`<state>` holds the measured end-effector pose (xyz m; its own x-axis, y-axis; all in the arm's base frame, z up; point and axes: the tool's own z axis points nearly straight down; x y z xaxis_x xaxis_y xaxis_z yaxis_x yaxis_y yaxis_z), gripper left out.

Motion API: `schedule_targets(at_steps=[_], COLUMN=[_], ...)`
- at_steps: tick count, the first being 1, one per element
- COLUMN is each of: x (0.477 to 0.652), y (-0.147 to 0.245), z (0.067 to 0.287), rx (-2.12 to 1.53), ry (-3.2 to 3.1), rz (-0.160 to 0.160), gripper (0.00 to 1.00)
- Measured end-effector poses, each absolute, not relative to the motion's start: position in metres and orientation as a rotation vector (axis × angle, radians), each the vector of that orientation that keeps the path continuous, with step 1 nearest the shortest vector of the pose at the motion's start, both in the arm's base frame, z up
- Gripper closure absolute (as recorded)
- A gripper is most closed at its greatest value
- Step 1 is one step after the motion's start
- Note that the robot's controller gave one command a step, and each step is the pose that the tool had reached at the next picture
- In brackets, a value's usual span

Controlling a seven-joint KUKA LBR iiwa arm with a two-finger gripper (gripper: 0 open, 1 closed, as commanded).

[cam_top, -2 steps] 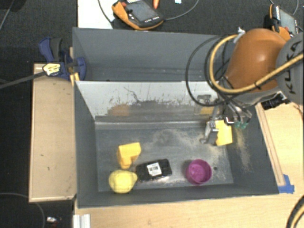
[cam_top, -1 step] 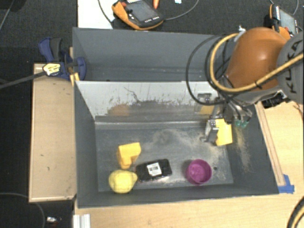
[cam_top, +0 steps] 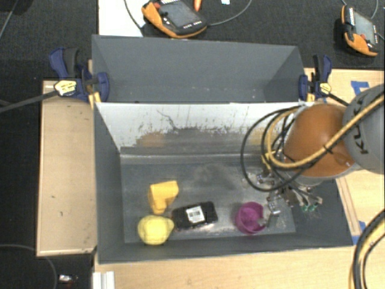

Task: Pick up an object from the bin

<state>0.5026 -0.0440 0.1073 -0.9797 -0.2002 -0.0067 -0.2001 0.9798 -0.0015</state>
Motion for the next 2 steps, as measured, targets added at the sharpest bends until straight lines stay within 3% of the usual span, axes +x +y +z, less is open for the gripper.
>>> schedule_targets(at_steps=[1, 2], x=[0.483, 0.479], y=[-0.062, -0.032], z=[0.162, 0.100], rx=[-0.358, -0.206], ry=[3.103, 3.133], rz=[-0.003, 0.002], gripper=[0.00, 0.00])
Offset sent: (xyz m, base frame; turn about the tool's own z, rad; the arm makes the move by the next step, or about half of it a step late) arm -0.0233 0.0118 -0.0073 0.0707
